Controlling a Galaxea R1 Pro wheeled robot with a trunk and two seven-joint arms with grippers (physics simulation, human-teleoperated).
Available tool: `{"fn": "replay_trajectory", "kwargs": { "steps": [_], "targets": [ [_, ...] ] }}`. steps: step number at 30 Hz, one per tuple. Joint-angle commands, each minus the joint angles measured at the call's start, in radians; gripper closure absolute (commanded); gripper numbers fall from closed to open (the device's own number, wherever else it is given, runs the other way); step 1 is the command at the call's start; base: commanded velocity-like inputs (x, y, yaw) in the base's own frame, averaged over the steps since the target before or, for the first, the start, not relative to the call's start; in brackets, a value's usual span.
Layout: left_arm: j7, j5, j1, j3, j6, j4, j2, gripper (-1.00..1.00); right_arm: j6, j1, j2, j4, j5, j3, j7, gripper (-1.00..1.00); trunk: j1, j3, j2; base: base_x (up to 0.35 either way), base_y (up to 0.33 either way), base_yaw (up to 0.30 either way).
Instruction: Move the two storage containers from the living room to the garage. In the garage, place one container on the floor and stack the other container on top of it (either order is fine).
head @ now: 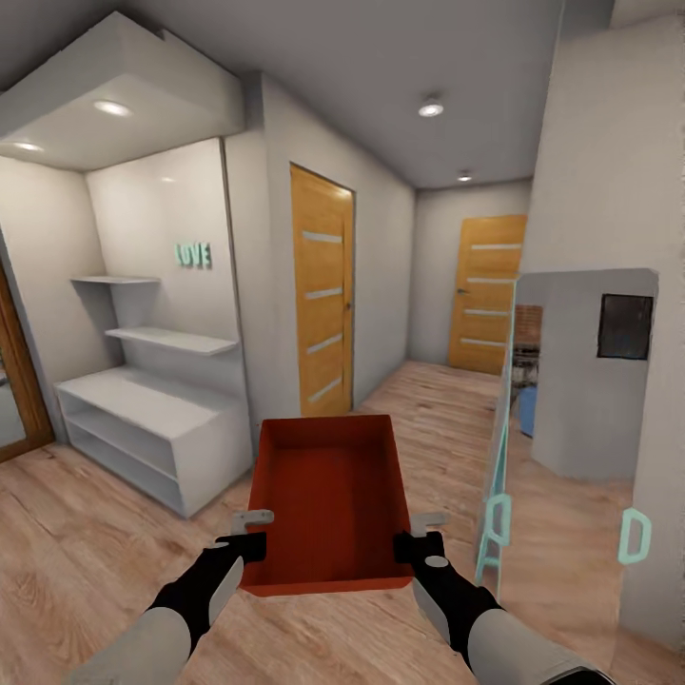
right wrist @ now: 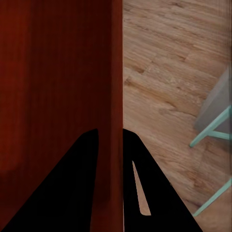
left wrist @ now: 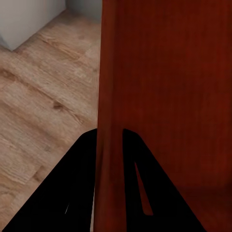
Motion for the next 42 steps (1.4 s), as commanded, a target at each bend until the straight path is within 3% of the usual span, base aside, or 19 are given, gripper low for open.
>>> {"fn": "replay_trajectory", "kwargs": {
  "steps": [1,35,42],
  "targets": [
    [0.013,-0.013,0.001,0.003,0.008,-0.002,0.006,1.0,-0.005,-0.002,-0.001,-0.001,-0.001,-0.026,-0.008,1.0,0.001,-0.001,-0.001,0.302,0.219,-0.262],
    [0.013,-0.013,0.001,0.003,0.008,-0.002,0.006,1.0,-0.007,-0.002,-0.001,-0.001,-0.001,-0.026,-0.008,1.0,0.001,-0.001,-0.001,0.302,0.22,-0.262],
    [0.013,-0.013,0.001,0.003,0.008,-0.003,0.006,1.0,-0.007,-0.002,-0.001,-0.001,-0.001,-0.026,-0.007,1.0,0.001,-0.001,-0.001,0.301,0.22,-0.078]
  ]
}}
